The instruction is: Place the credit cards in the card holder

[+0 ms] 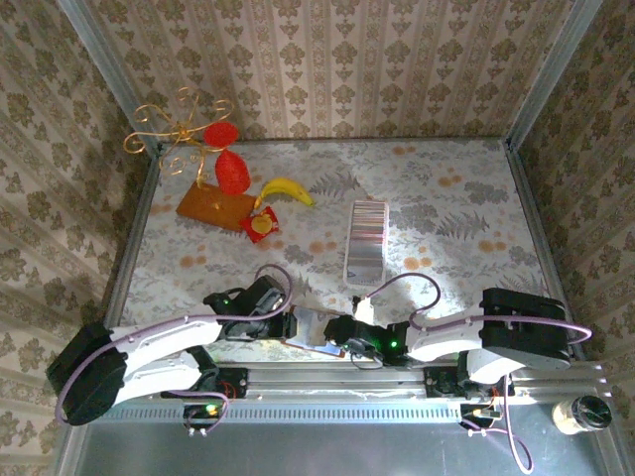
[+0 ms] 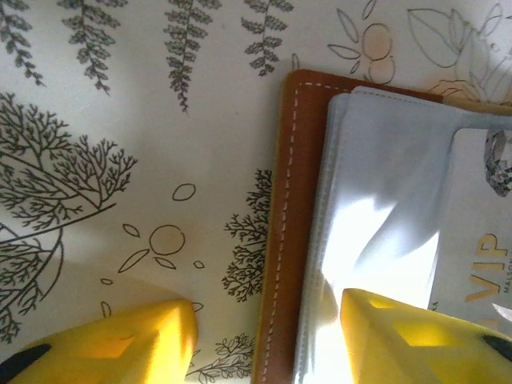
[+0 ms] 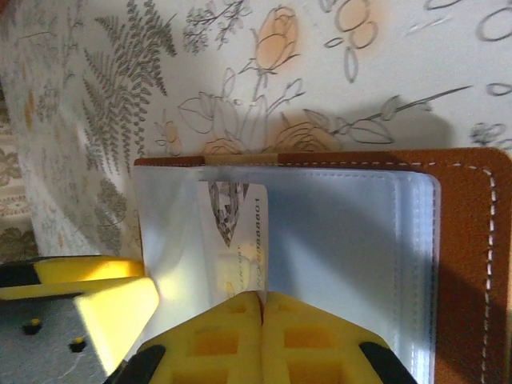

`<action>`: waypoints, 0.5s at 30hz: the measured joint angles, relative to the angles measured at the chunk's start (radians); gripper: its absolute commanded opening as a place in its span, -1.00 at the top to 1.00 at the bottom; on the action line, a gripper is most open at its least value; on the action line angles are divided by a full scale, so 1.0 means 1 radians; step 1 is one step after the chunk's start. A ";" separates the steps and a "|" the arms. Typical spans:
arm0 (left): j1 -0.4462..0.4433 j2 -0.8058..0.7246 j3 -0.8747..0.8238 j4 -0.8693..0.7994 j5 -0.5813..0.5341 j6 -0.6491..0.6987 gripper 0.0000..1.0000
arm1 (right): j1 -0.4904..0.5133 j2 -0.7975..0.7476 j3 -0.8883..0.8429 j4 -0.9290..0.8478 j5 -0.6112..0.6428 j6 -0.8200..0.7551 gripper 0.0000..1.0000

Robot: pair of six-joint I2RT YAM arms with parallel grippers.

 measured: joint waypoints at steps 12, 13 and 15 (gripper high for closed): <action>-0.009 0.028 0.013 0.008 -0.001 0.012 0.40 | 0.000 0.033 -0.002 0.091 0.008 -0.001 1.00; -0.011 0.028 0.011 0.013 -0.002 0.011 0.41 | 0.000 0.039 -0.002 0.092 0.012 -0.001 1.00; -0.014 0.028 0.007 0.027 -0.002 0.008 0.42 | 0.000 0.051 -0.002 0.104 0.019 -0.001 1.00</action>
